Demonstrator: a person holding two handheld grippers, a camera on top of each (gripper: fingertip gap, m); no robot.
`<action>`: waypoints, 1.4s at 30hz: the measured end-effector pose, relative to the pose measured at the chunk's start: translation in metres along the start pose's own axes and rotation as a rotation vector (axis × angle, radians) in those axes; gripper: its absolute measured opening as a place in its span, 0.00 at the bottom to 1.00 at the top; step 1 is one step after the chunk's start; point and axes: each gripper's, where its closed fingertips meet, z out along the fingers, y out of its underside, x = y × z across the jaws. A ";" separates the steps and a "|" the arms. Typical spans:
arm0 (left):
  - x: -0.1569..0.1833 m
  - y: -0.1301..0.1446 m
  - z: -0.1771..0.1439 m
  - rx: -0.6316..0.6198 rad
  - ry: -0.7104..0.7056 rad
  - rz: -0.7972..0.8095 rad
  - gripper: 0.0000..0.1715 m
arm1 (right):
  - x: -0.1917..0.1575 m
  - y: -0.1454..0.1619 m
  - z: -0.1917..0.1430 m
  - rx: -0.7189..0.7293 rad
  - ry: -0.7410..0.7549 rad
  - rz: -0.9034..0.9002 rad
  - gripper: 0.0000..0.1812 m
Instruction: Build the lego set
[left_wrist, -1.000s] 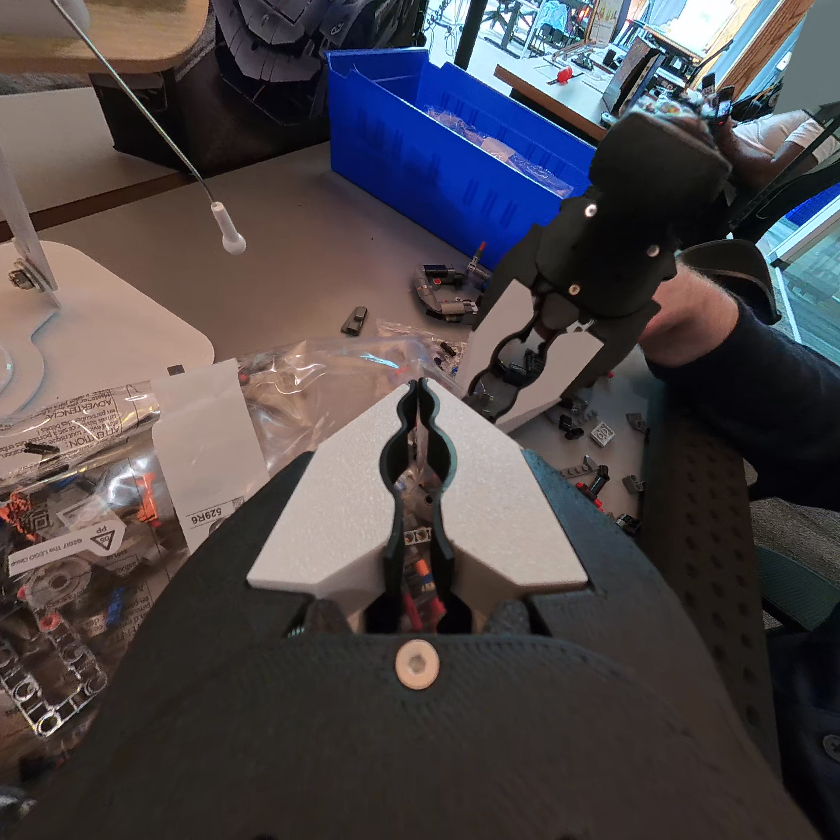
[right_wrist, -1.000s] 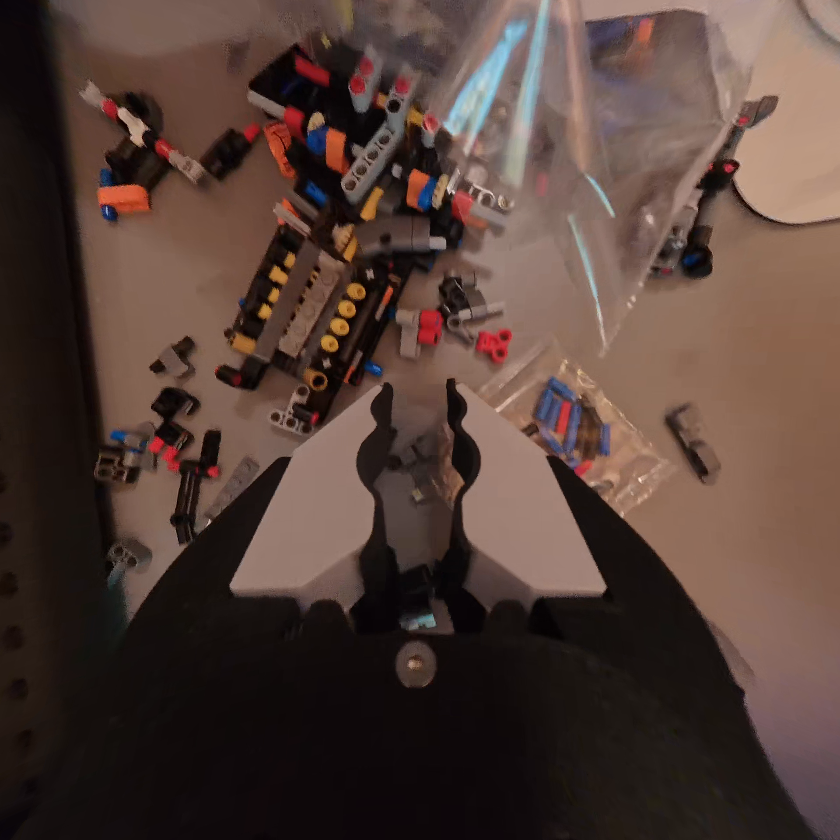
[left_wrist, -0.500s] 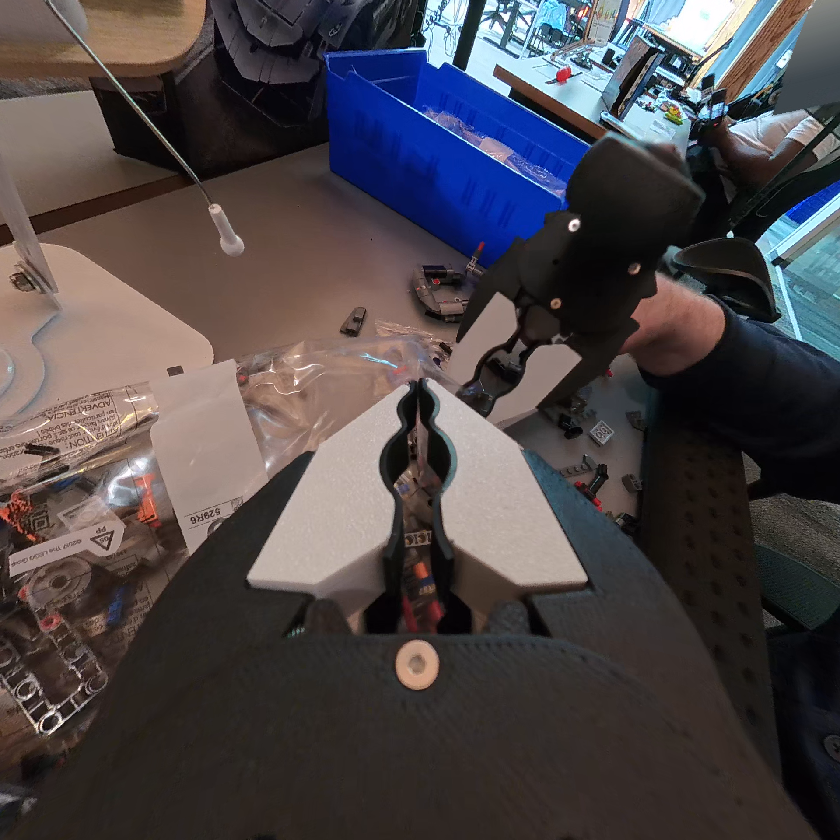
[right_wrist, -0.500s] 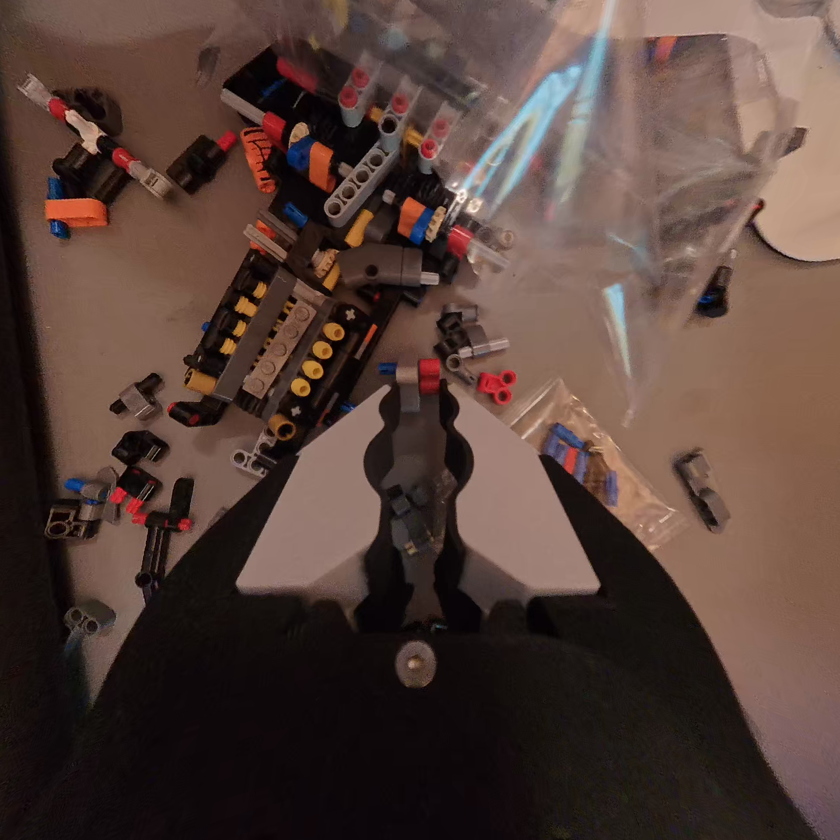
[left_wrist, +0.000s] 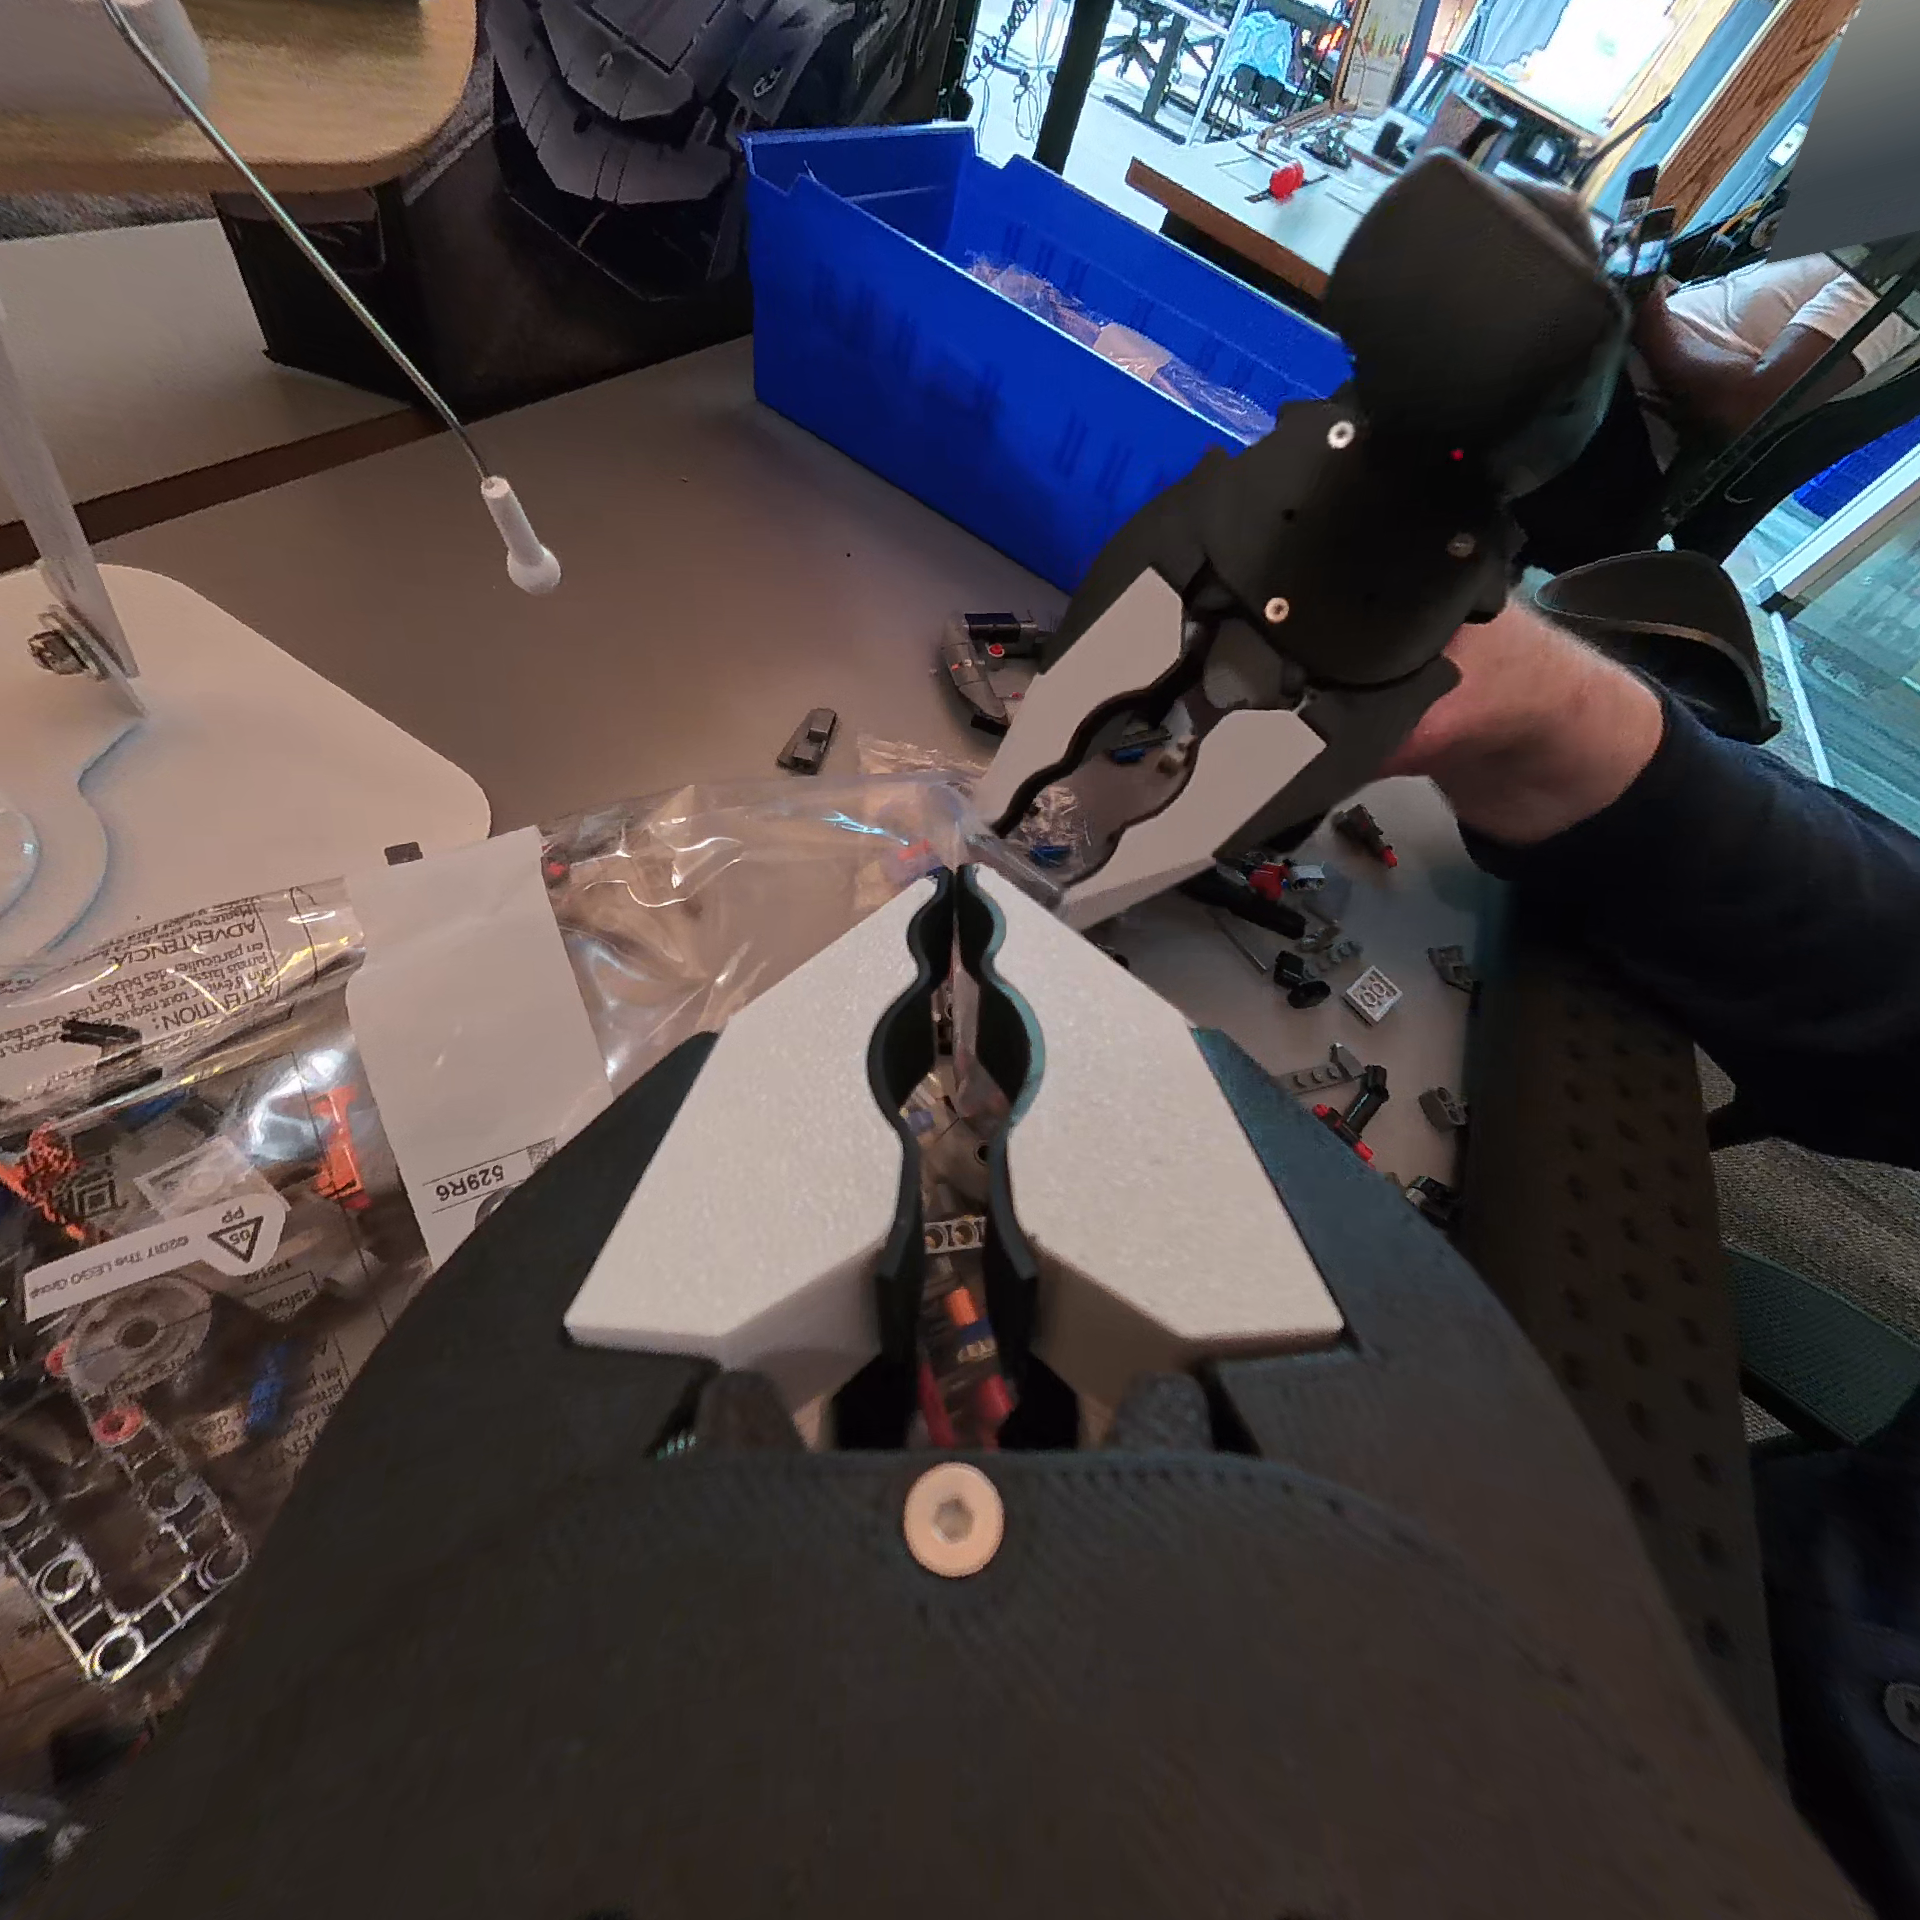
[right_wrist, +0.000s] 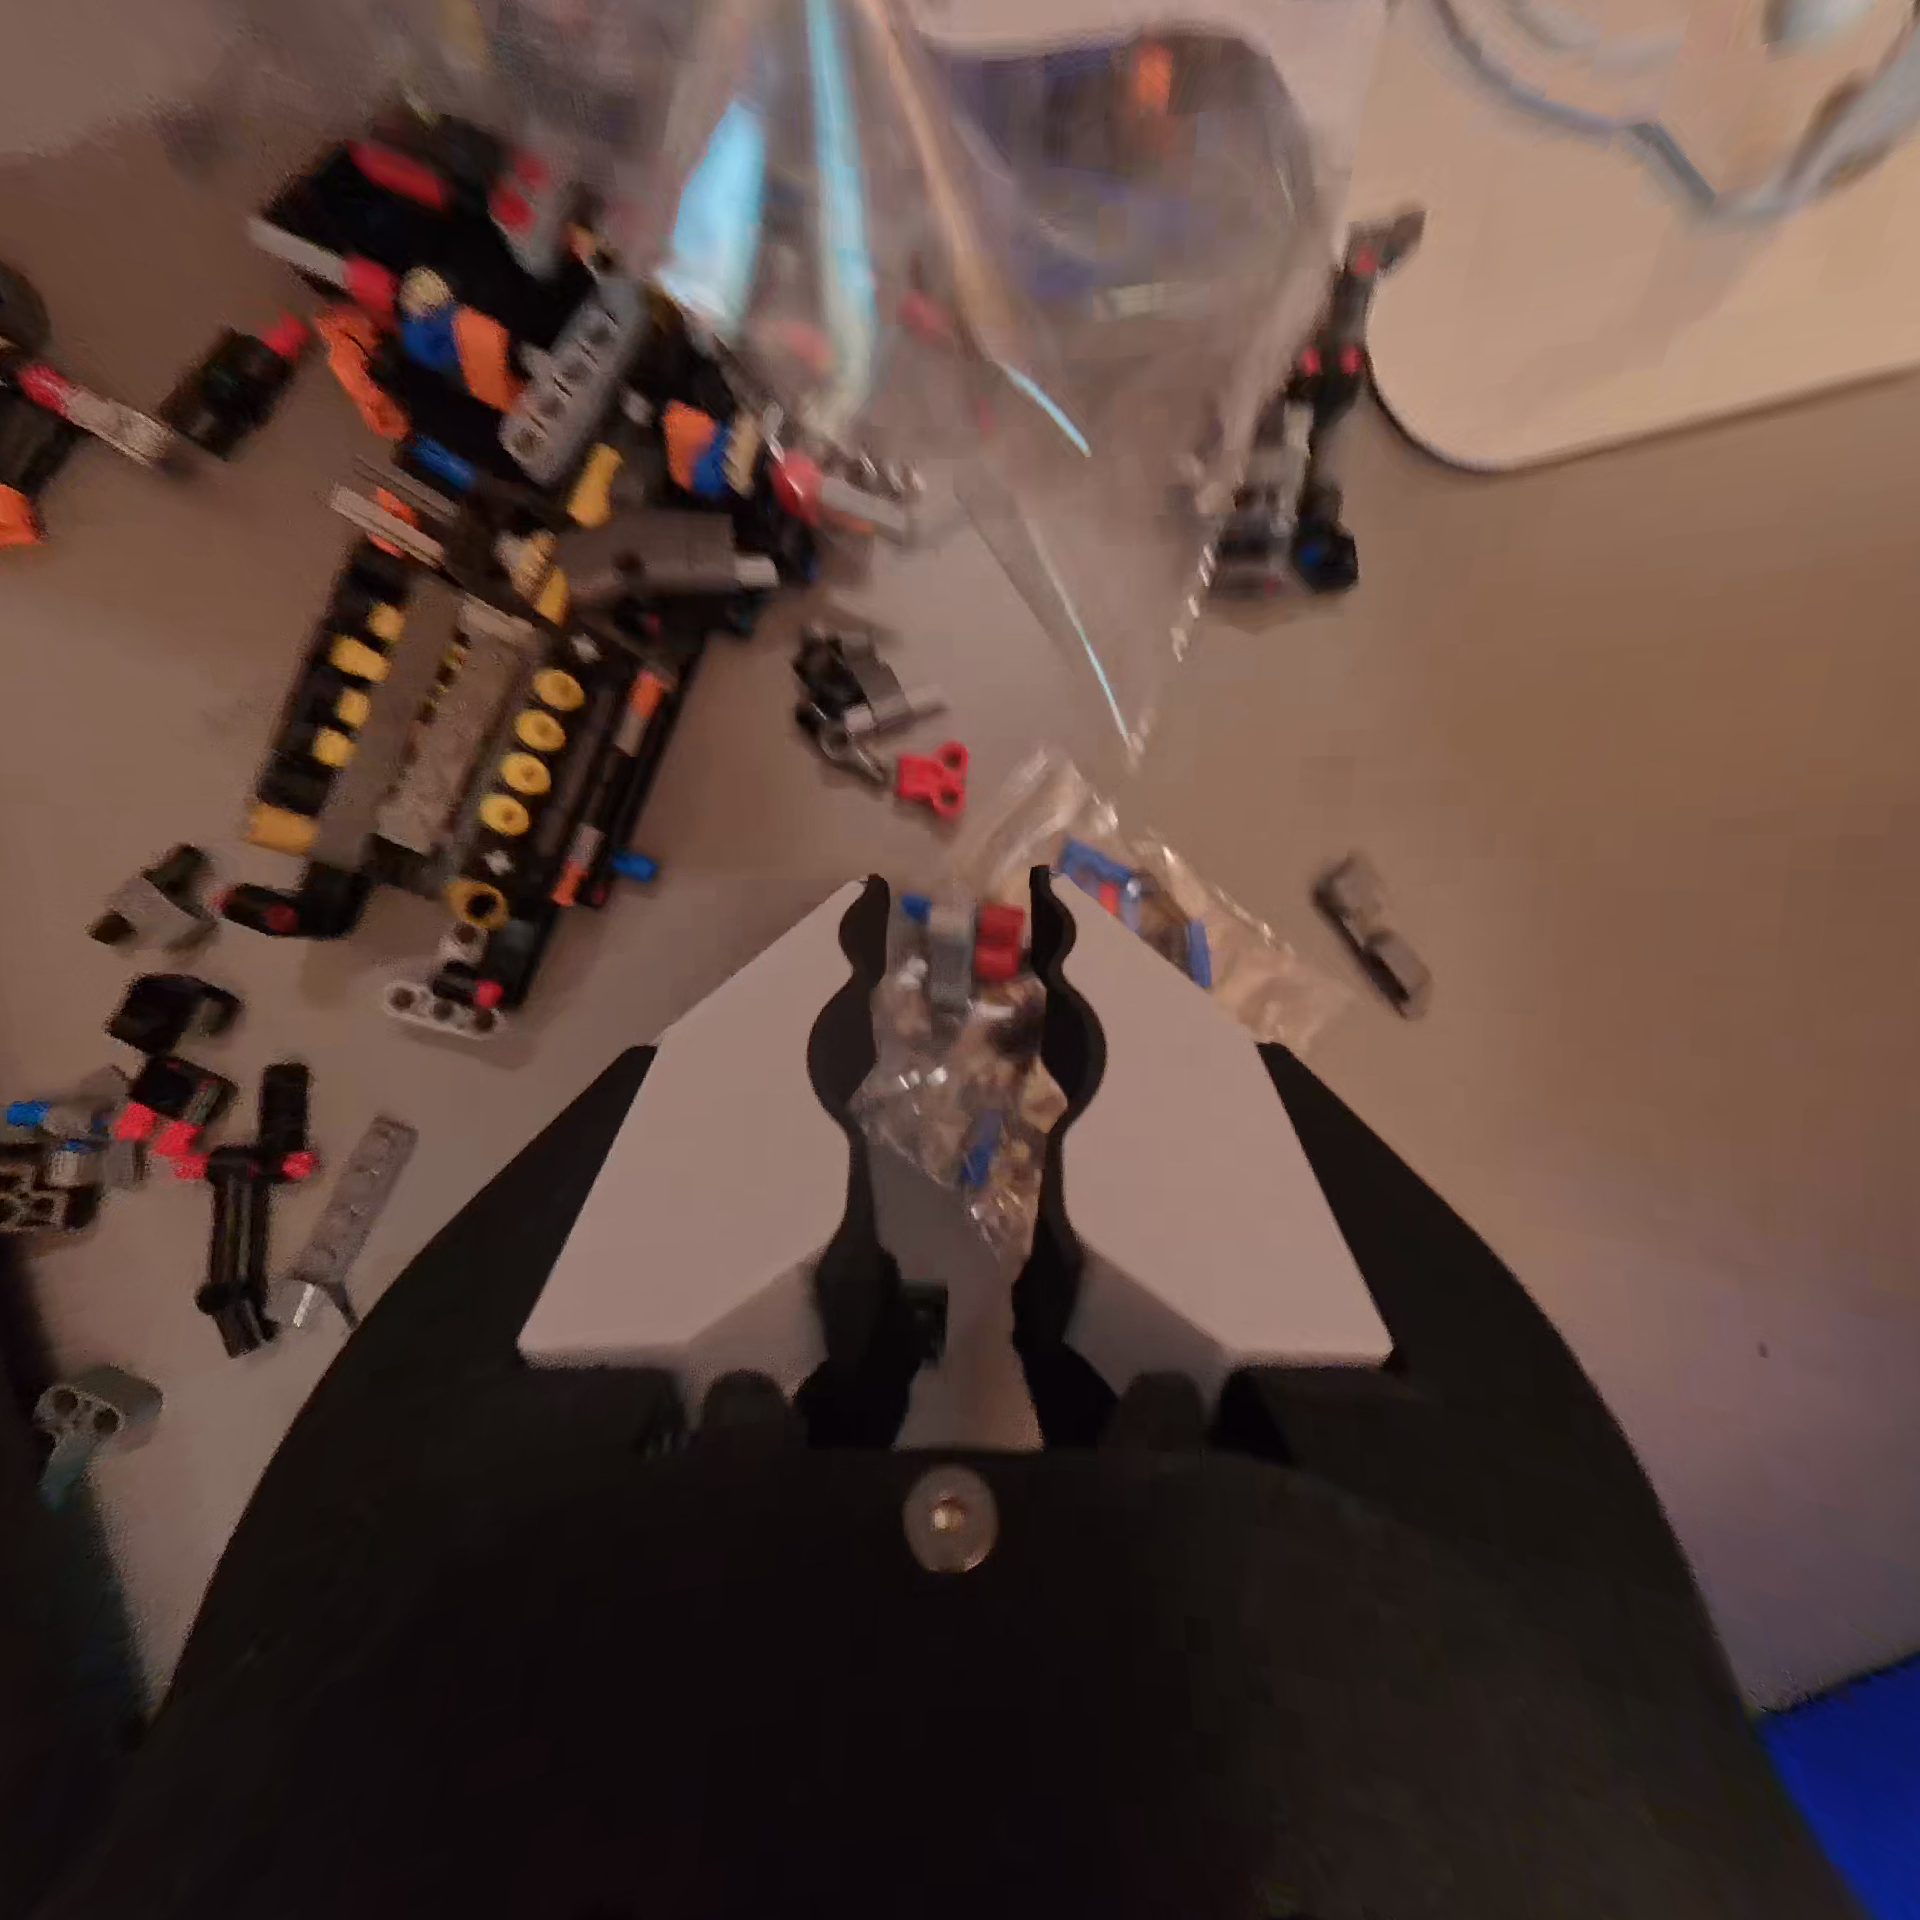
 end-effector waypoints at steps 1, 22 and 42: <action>0.000 0.000 0.000 0.001 0.000 0.000 0.00 | -0.005 -0.008 0.002 0.022 -0.007 -0.022 0.14; 0.000 -0.006 -0.005 0.030 -0.009 0.007 0.00 | 0.003 -0.005 0.023 -0.085 0.046 -0.096 0.07; -0.001 -0.006 -0.003 0.028 -0.011 0.007 0.00 | -0.007 -0.021 0.039 -0.077 0.020 -0.145 0.04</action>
